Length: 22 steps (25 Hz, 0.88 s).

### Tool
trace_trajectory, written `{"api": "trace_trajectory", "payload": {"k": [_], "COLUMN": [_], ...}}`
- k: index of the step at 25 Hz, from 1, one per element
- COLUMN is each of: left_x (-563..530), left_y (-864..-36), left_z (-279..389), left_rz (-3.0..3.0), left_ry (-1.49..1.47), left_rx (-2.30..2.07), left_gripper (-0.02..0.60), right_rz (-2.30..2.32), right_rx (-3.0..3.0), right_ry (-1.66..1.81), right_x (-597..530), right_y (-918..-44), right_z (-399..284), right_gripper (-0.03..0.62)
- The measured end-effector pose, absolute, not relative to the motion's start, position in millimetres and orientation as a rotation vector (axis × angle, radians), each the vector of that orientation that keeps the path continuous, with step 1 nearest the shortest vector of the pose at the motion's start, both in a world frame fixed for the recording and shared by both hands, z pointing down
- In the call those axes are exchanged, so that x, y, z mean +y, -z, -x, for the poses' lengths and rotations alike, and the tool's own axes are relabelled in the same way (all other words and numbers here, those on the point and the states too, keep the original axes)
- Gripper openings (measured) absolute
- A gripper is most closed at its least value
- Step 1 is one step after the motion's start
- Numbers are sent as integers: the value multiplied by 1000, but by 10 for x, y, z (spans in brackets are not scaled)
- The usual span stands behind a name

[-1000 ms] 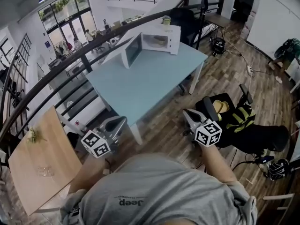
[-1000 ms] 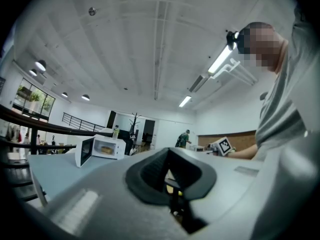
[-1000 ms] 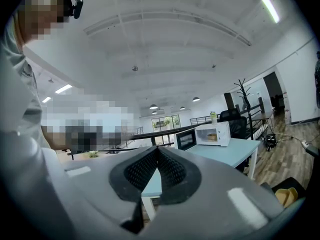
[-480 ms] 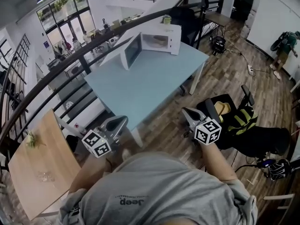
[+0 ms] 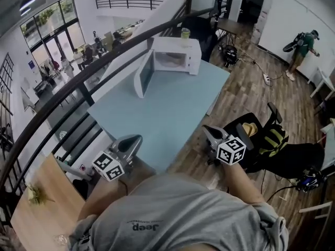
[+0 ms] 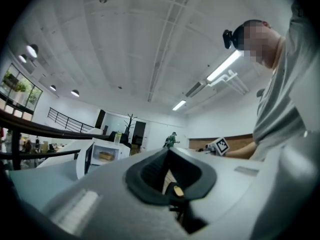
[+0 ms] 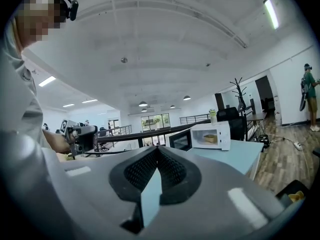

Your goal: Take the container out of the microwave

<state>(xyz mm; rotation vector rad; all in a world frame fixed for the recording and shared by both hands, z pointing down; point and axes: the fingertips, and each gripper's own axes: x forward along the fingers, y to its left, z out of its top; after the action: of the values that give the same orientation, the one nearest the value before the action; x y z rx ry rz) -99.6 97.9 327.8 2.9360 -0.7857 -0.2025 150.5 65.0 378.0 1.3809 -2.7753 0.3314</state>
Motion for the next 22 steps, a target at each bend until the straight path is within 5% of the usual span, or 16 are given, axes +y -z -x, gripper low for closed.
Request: {"api": "trace_trajectory", "payload": {"k": [11, 22], "left_x": [-555, -1536], "left_y": [-3370, -3709], "left_z": [2233, 1827], "left_rz": [-2920, -2910], "left_ry": [221, 222], "left_rx": [-732, -658], "left_gripper": [23, 23], "right_rz": [-1494, -1507], "right_rx": [-2664, -2628], "right_ry": [-347, -326], "right_x": [-816, -1788], "right_y": [-3857, -4109], "right_z": [-519, -777], "right_gripper": [5, 6]}}
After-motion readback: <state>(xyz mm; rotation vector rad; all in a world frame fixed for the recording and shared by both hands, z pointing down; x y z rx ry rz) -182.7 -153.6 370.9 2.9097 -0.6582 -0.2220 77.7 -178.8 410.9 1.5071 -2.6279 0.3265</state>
